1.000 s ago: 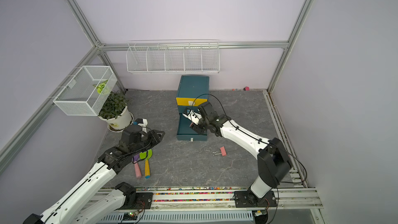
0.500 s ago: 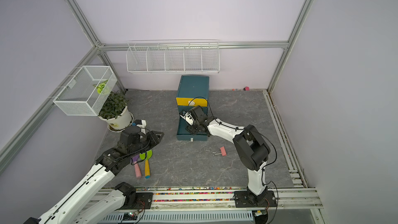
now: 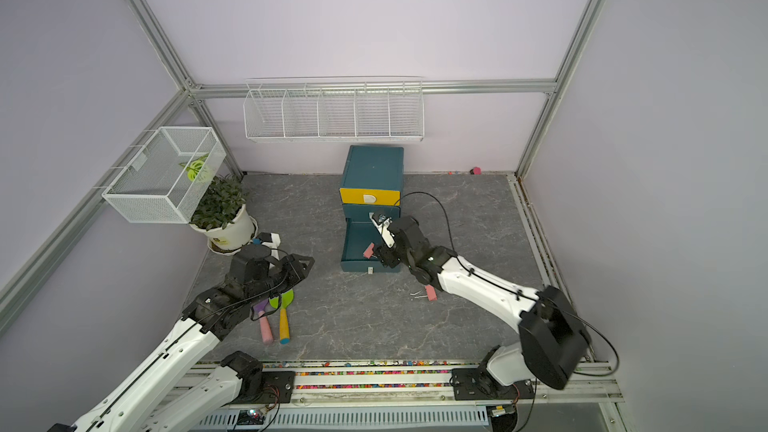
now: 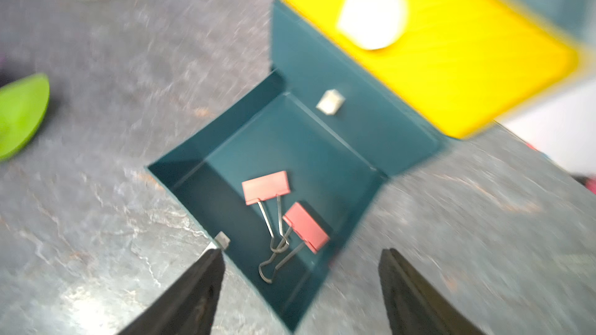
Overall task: Put the binder clips in the drawer according to color
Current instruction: Place the binder clip in the drawer, then pick up the binder clip at the center of the board.
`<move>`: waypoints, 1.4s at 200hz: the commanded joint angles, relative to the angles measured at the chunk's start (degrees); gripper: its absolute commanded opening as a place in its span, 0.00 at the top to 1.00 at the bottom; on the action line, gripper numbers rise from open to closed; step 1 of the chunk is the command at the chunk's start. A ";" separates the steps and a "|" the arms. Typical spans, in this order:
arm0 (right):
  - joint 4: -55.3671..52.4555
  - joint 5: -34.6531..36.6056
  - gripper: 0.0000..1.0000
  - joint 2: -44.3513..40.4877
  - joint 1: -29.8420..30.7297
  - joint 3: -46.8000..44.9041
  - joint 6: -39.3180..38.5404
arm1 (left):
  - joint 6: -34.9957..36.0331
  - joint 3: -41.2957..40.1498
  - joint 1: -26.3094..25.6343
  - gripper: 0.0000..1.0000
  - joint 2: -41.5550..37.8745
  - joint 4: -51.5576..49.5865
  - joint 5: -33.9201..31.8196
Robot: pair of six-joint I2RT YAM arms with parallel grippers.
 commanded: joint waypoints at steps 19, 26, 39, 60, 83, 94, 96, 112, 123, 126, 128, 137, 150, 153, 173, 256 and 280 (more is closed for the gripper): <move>-24.06 13.99 0.26 -12.17 0.37 -5.47 20.53 | 1.20 2.55 0.38 0.63 0.05 -0.15 0.31; -28.42 14.38 0.27 -13.42 0.48 -5.83 23.90 | 1.12 2.54 0.38 0.63 0.16 0.01 0.52; -34.33 13.77 0.27 -15.30 0.40 -6.90 29.70 | 1.07 2.40 0.38 0.63 0.50 0.12 0.74; -38.07 9.06 0.28 -16.80 0.48 -9.27 33.19 | 0.82 2.12 0.34 0.63 0.73 0.06 0.86; -40.33 6.08 0.30 -15.67 0.42 -10.05 33.84 | 0.56 1.87 0.38 0.63 0.35 -0.30 0.93; -41.58 5.38 0.30 -13.90 0.46 -9.59 33.96 | 0.54 1.76 0.35 0.63 0.16 -0.24 0.83; -41.77 5.18 0.30 -13.58 0.47 -9.49 33.98 | 0.54 1.76 0.37 0.63 0.16 -0.15 0.82; -43.66 5.75 0.30 -9.60 0.42 -8.40 35.79 | 0.30 1.71 0.37 0.63 0.14 -0.04 0.91; -44.01 5.66 0.29 -6.32 0.39 -7.31 35.34 | 0.03 1.76 0.38 0.63 0.28 0.03 1.05; -44.08 5.50 0.29 -5.38 0.41 -6.94 35.09 | -0.11 1.76 0.34 0.63 0.31 0.01 1.08; -44.09 5.28 0.30 -4.68 0.34 -6.70 34.88 | -0.11 1.76 0.37 0.63 0.29 0.04 1.10; -44.16 4.31 0.31 -1.96 0.45 -5.58 34.41 | -0.24 1.76 0.34 0.63 0.26 0.05 1.13; -43.14 2.49 0.32 1.22 0.42 -4.94 33.94 | -0.24 1.67 0.39 0.63 0.16 0.05 1.11; -43.01 2.46 0.33 1.79 0.43 -4.85 33.88 | -0.24 1.67 0.38 0.63 0.16 0.01 1.13; -41.40 2.72 0.33 4.18 0.26 -4.71 33.55 | -0.11 1.76 0.37 0.63 -0.05 -0.21 1.08; -35.84 0.70 0.43 13.93 -3.42 -3.28 31.68 | -0.49 1.67 0.38 0.63 -0.60 -0.30 1.23; -34.67 0.27 0.48 15.11 -4.61 -3.70 31.21 | -0.34 1.67 0.36 0.63 -1.20 -0.48 1.05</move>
